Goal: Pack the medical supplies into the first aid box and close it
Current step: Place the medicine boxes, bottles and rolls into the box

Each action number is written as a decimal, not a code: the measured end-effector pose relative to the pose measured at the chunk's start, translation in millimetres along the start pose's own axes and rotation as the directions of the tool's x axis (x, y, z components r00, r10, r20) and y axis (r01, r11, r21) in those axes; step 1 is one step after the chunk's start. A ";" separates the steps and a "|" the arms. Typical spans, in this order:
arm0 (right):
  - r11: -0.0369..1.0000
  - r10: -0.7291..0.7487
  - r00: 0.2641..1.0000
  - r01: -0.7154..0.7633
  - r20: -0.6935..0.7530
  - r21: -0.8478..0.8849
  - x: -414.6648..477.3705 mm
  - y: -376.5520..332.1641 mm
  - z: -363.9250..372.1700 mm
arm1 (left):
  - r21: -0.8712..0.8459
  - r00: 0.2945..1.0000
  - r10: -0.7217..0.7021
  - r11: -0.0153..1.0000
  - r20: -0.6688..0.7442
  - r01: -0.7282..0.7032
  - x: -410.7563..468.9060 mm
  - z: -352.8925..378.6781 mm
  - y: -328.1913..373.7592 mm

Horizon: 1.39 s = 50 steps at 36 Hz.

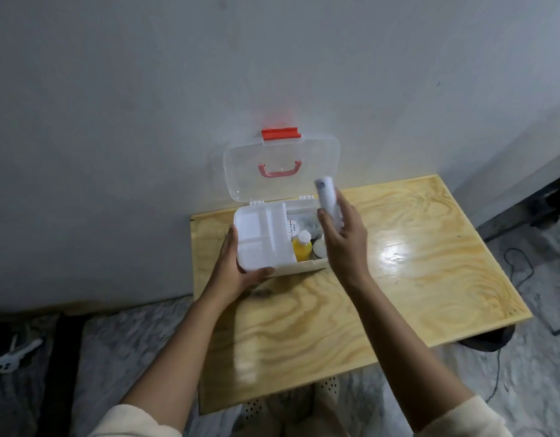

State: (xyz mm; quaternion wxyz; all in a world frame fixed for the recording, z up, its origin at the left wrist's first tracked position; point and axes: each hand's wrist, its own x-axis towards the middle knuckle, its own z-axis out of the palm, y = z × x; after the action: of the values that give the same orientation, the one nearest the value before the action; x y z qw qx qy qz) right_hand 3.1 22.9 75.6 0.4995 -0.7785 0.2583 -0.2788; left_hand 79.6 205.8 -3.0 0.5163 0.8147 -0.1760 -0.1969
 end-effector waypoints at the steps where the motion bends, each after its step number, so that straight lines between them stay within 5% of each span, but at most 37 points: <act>1: 1.000 -0.019 0.999 0.019 0.038 -0.010 -4.7 -6.6 8.7 | 0.009 1.000 0.006 1.000 0.001 -0.006 0.8 -0.4 -2.4; 6: 0.965 -0.057 0.963 0.121 0.264 -0.234 -19.6 -9.0 46.8 | -0.011 0.999 0.038 0.999 0.003 -0.038 3.5 -0.5 -3.6; 14: 0.796 -0.044 0.955 0.211 0.293 -0.568 -4.2 6.2 61.5 | -0.116 0.997 0.081 0.990 -0.011 -0.081 2.6 0.4 -5.4; 30: 0.565 0.082 0.929 0.255 0.361 -0.785 0.1 15.5 71.3 | -0.071 0.998 0.061 0.996 -0.005 -0.061 6.0 0.3 -7.0; 42: 0.810 0.043 0.957 0.136 0.288 -0.571 1.8 14.2 66.2 | -0.082 0.999 0.054 0.995 -0.001 -0.054 2.5 -0.8 -3.0; 50: 0.900 -0.134 0.924 0.265 0.357 -0.347 -13.5 2.6 71.5 | -0.135 0.999 0.036 0.990 -0.022 -0.038 -0.5 -0.5 -4.3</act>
State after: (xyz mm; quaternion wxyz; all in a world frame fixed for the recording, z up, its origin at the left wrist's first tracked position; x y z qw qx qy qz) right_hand 42.6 76.4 46.1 0.3391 -0.9196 0.1405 -0.1404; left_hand 79.7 208.2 -6.6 0.5756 0.7763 -0.1724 -0.1908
